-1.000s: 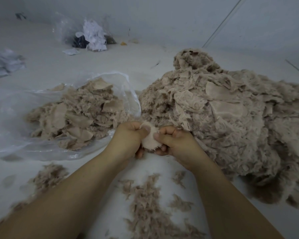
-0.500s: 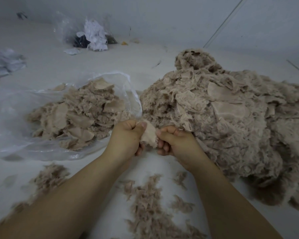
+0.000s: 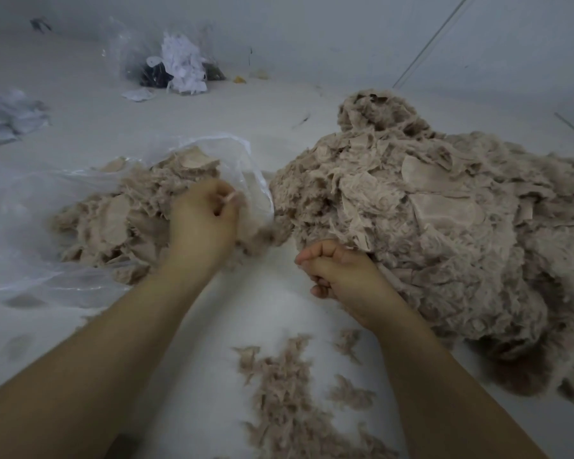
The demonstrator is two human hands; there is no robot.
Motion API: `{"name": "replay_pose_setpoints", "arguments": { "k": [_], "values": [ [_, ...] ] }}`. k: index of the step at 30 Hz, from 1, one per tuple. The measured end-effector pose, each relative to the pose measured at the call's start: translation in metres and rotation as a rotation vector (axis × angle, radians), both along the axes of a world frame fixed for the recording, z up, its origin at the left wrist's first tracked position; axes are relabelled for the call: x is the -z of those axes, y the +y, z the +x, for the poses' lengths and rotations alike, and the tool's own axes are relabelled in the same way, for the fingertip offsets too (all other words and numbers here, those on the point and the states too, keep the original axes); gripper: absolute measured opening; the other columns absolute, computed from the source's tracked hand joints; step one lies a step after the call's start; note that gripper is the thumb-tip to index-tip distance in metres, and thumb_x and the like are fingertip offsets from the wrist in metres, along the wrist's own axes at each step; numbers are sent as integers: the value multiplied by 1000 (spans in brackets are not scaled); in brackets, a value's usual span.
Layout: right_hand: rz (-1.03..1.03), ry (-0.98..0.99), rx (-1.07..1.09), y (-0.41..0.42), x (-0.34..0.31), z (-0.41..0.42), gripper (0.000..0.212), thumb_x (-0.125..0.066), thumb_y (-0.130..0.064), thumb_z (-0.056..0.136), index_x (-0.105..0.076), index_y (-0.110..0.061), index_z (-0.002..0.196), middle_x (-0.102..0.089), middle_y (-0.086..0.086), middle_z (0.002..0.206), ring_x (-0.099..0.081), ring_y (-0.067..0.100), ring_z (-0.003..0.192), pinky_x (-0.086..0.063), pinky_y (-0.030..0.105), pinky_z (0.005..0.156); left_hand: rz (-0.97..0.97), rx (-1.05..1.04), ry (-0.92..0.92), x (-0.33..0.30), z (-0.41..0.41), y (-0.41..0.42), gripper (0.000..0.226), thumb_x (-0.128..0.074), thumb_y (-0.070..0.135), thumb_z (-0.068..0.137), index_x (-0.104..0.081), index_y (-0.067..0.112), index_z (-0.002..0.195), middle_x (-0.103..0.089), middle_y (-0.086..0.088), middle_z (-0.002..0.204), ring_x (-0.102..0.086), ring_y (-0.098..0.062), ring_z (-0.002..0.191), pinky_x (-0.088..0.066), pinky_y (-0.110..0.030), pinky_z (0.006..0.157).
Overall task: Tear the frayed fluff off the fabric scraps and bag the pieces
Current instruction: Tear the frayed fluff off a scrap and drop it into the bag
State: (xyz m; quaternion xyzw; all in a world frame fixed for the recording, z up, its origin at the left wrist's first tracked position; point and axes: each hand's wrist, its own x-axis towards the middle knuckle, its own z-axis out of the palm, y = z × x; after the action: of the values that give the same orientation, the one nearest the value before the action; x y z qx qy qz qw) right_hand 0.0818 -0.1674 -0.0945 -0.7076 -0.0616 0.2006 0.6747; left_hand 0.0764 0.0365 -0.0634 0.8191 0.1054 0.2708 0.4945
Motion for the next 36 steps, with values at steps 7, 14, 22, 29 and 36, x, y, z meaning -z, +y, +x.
{"name": "replay_pose_setpoints", "arguments": {
  "k": [7,14,22,29,36],
  "values": [
    [-13,-8,-38,-1,3,2,29,-63,-9,92,-75,-26,73,-54,-16,55,-51,-4,52,-52,20,59,677,170,256,6,22,12,9,-59,7,83,-61,10,91,-56,-17,99,-56,-35,86,-49,-43,70],
    [-11,-8,-32,0,2,2,19,-62,-6,93,-70,-18,82,-53,-17,52,-51,-4,51,-52,19,58,864,320,330,18,30,5,19,-67,24,85,-70,5,89,-57,-17,95,-55,-36,96,-48,-42,83],
    [-25,25,64,5,1,2,9,-71,-21,89,-74,-17,81,-54,-8,58,-51,-3,49,-51,19,54,553,476,387,9,11,5,28,-63,3,89,-57,0,62,-51,-8,60,-48,-14,54,-39,-29,55],
    [-150,-11,148,10,6,4,22,-78,-37,82,-68,-19,73,-58,-11,53,-57,1,45,-51,20,51,298,717,434,-5,-12,-4,14,-74,24,88,-77,17,75,-68,2,62,-56,-9,49,-49,-24,49],
    [-42,31,148,6,7,5,42,-73,-19,87,-54,-25,49,-48,-10,48,-47,0,44,-50,19,51,627,295,196,7,27,21,28,-62,-3,83,-72,10,105,-68,3,98,-62,-17,91,-46,-22,84]
  ]
}}
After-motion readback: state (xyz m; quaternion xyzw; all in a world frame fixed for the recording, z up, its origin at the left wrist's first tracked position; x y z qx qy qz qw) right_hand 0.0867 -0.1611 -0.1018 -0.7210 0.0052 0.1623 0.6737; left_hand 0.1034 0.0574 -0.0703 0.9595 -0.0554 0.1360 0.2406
